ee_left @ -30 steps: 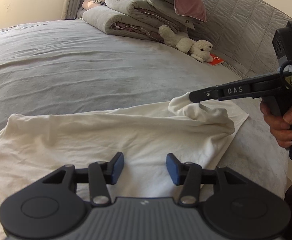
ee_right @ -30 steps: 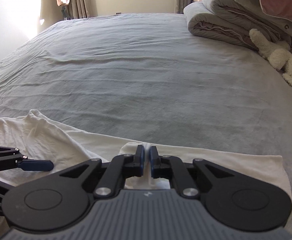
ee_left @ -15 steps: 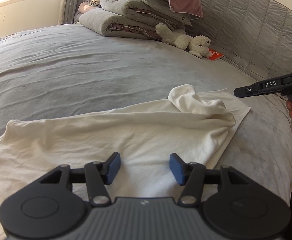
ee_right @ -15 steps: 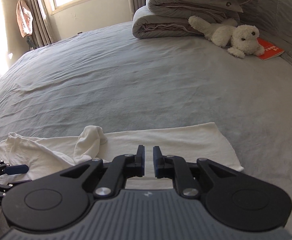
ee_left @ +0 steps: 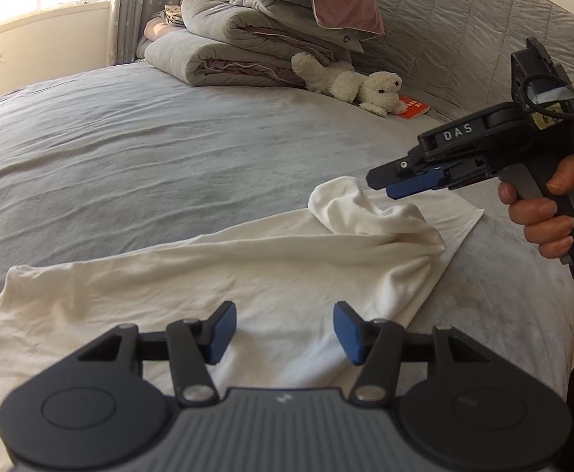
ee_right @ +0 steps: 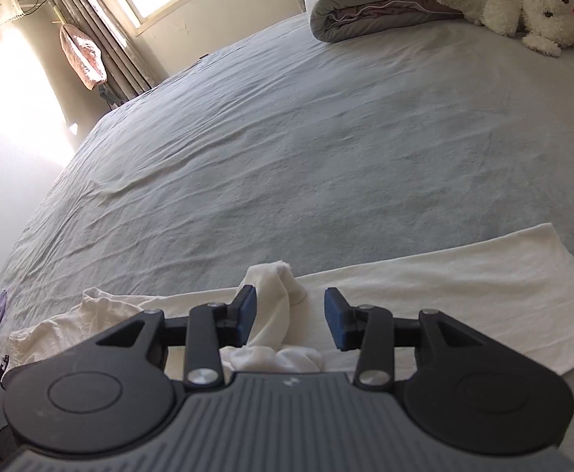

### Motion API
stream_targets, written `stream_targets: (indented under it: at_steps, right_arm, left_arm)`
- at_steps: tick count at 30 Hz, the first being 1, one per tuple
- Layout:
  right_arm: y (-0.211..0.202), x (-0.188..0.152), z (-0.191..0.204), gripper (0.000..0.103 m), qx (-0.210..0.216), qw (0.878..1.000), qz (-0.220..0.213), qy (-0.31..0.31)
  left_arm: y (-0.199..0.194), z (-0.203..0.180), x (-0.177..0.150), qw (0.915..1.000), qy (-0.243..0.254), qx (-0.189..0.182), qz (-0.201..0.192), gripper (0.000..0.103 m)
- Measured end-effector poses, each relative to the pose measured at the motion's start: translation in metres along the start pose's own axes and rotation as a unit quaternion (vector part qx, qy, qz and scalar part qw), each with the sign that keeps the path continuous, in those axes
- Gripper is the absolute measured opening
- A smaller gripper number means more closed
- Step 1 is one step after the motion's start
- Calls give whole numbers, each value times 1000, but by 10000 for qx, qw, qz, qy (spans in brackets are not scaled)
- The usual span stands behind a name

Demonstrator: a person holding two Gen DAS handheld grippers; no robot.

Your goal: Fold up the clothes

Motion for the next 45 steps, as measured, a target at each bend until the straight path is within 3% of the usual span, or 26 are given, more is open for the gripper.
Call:
stream_targets:
  at_steps: [5,6,7,11,16,19,21,26,30,33,40,45]
  right_arm:
    - [25,-2,9,44,-130,9996,176,-197]
    - [25,-3,10,31,-190,9994,135,-266]
    - [23,-4,10,8,-271,9990,67,-339]
    - [-6,0,4,7,-596,9962,-381,-507]
    - [-54,3,-19,7,-1558,9791,-1117,-682]
    - [-73,-1,-33,7,-2239,9637,-1216,-794]
    - [-77,-5,-43,7,-2423,9611,-1062,-789]
    - [-82,-7,-71,18,-2417,9659,-799,-473]
    - [-94,-3,-82,36,-2575,9615,-892,-346]
    - [-96,-3,-85,38,-2484,9642,-855,-367]
    - [-67,-1,-63,38,-1447,9838,-542,-910]
    - [-30,-1,-25,38,-789,9838,-279,-1584]
  left_arm:
    - [8,-1,7,9999,65,88,29,56]
    - [10,-1,10,10000,40,86,8,56]
    - [11,-2,14,10000,8,80,-16,56]
    - [16,-5,22,10000,6,70,-47,56]
    - [24,-13,25,9999,11,103,-26,55]
    - [26,-21,23,10000,20,67,-8,55]
    - [26,-28,21,10000,79,33,16,55]
    - [23,-41,18,9996,260,-77,63,55]
    - [22,-45,17,9993,370,-62,90,55]
    - [20,-41,19,9993,365,31,116,55]
    - [0,-7,27,9974,520,479,132,55]
    - [-21,38,30,9942,478,957,93,55]
Point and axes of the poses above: each gripper's, at about its wrist camera, not at the fingertips, and y roughly the way its jaws point, z to its left, x to its top, the point moved 5 cm from there along y, roughly the way its jaws point, and after that the axes turned 6 degrees about -y, right-handed, at the moved point
